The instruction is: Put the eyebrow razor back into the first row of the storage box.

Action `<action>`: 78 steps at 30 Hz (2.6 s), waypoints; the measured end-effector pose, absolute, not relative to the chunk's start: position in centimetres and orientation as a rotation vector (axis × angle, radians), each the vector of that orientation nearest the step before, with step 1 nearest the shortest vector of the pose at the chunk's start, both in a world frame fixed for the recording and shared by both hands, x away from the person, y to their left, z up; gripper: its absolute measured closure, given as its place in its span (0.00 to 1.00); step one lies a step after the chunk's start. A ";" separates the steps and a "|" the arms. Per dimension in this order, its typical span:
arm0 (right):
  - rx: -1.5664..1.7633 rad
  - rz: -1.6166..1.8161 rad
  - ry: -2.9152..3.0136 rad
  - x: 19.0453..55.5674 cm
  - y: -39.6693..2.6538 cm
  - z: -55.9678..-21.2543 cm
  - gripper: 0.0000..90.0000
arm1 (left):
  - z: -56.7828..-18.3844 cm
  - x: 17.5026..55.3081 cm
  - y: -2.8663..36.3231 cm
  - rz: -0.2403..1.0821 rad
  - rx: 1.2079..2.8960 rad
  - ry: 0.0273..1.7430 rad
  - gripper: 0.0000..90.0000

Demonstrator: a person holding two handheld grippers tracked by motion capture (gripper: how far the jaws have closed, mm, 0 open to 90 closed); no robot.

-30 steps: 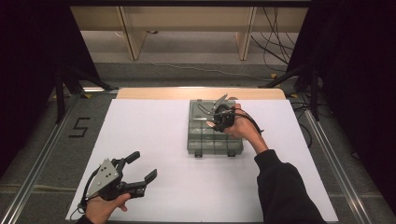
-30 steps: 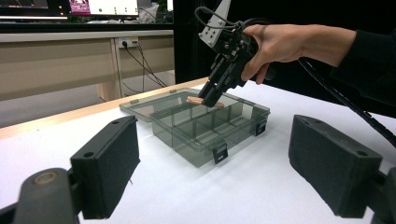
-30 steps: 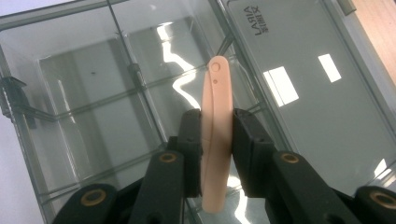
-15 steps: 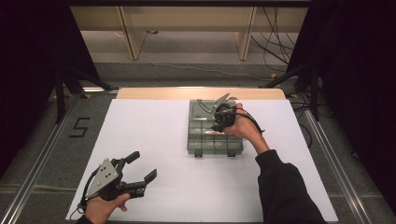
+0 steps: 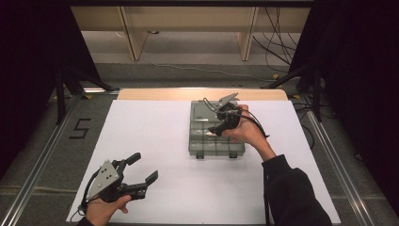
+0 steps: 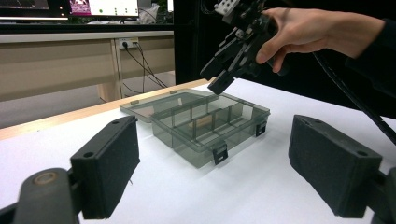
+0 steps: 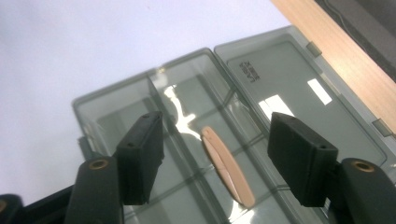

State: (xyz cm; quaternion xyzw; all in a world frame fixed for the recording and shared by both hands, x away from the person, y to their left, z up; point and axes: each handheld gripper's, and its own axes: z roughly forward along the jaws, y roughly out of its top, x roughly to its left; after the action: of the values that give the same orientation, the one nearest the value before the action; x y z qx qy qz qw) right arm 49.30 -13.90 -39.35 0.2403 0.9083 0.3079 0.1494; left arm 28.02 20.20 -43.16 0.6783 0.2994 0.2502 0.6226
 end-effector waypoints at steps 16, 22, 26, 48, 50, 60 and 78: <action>0.707 1.146 2.506 45.4 -14.3 -38.0 0.32 | -43.2 28.0 20.2 0.577 1.559 0.685 0.18; 0.720 1.177 2.492 44.5 -14.6 -38.0 0.29 | -43.2 28.1 20.2 0.577 1.560 0.683 0.18; 0.720 1.206 2.476 43.9 -14.7 -38.0 0.28 | -43.2 28.0 20.1 0.572 1.558 0.691 0.18; 0.743 1.296 2.431 41.2 -15.6 -38.7 0.26 | -43.2 28.0 20.1 0.574 1.559 0.692 0.18; 0.747 1.310 2.423 41.0 -15.7 -38.8 0.26 | -43.2 28.0 20.1 0.573 1.559 0.693 0.18; 0.739 1.347 2.418 40.2 -15.8 -38.9 0.26 | -43.2 28.0 20.2 0.573 1.559 0.695 0.18; 0.746 1.393 2.391 38.7 -16.7 -39.6 0.26 | -43.2 28.0 20.1 0.574 1.562 0.694 0.18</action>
State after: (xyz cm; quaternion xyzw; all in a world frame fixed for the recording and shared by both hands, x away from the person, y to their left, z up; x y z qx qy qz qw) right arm 38.71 -16.66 -39.62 0.2578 0.8264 0.4813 0.1375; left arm 28.04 20.13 -43.25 0.6794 0.3019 0.2497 0.6204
